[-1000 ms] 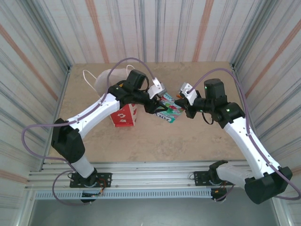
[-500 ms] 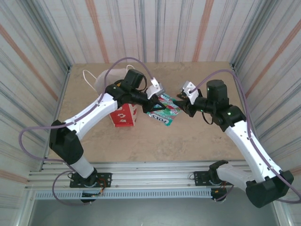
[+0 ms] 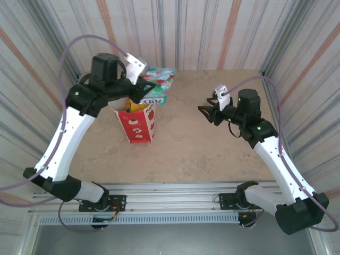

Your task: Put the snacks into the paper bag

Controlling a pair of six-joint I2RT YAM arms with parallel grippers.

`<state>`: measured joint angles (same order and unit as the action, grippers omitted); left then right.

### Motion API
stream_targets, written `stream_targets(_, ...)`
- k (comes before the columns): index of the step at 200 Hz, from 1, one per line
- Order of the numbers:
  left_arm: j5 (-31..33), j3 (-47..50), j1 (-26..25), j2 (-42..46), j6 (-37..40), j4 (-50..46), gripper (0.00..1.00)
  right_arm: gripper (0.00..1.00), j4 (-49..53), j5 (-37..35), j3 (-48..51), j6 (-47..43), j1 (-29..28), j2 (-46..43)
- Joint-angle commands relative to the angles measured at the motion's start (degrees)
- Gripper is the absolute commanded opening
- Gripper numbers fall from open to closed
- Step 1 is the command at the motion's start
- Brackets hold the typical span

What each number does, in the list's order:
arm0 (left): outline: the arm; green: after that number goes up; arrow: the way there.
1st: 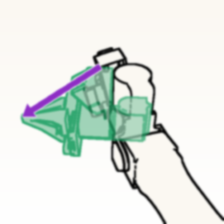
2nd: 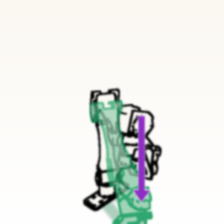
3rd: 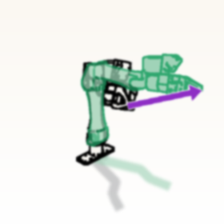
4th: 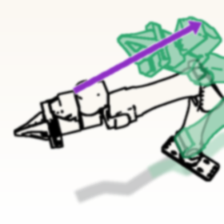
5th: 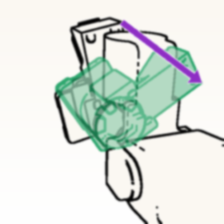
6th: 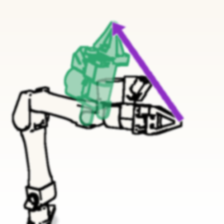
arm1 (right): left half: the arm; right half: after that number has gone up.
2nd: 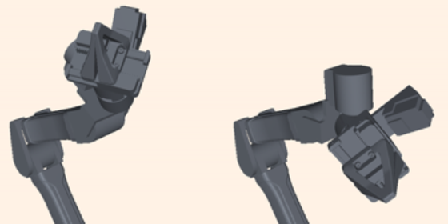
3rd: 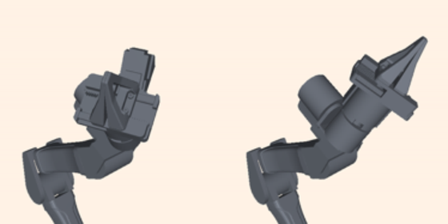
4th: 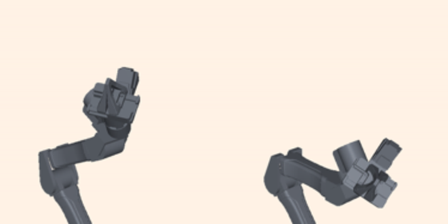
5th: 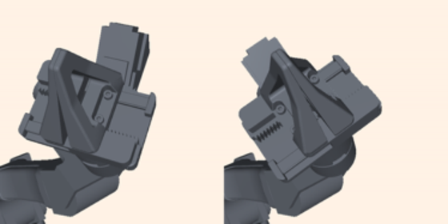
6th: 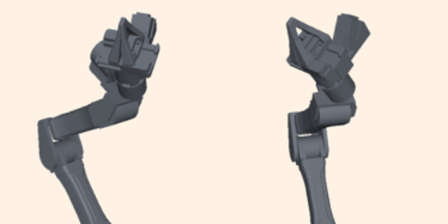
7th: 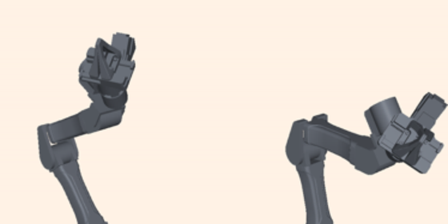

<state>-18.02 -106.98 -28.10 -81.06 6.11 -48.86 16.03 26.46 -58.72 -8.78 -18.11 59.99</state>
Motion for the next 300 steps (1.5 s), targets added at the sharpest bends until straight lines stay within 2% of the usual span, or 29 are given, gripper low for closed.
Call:
stream_targets(1,8.21,-4.24,2.3,1.89,-4.16,-4.81,0.05,0.56,-0.73,0.14,0.24,2.93,-0.68,1.21)
stream_targets(20,12.1,-4.74,5.88,3.21,-6.94,-4.84,0.04,0.56,-0.68,0.2,0.16,3.4,-0.93,2.25)
stream_targets(55,13.93,-5.22,12.53,2.39,-11.21,-7.13,0.04,0.56,-0.5,0.37,0.14,5.05,-1.55,4.36)
stream_targets(76,9.42,-6.51,15.27,-1.58,-13.37,-11.1,0.04,0.56,-0.18,0.43,-0.15,5.83,-2.11,5.61)
stream_targets(106,5.61,-8.57,15.44,-8.46,-14.08,-16.01,0.04,0.56,0.73,0.69,-0.95,6.48,-2.9,7.36)
stream_targets(157,-0.29,-8.29,15.57,-15.35,-14.39,-14.82,0.04,0.56,1.58,0.84,-1.4,6.44,-3.51,8.91)
stream_targets(192,-8.51,-8.06,16.59,-19.71,-14.95,-14.05,0.04,0.56,1.66,1.09,-0.97,6.42,-3.65,9.38)
stream_targets(210,-9.94,-8.2,16.67,-21.86,-14.73,-15.56,0.05,0.56,1.72,1.25,-0.79,6.57,-3.6,9.54)
stream_targets(233,-8.94,-8.12,16.76,-24.14,-13.91,-17.8,0.08,0.56,1.67,1.48,-0.56,6.66,-3.64,9.8)
stream_targets(264,-1.51,-8.42,16.83,-25.16,-12.23,-21.59,0.13,0.56,1.73,1.84,-0.69,6.58,-3.76,9.84)
stream_targets(286,-1.56,-7.84,17.07,-23.98,-11.3,-22.99,0.13,0.56,1.82,2.04,-0.7,6.64,-3.74,9.82)
stream_targets(300,-0.79,-6.58,17.18,-22.6,-11.27,-22.43,0.19,0.56,1.76,2.08,-0.69,6.72,-3.69,9.81)
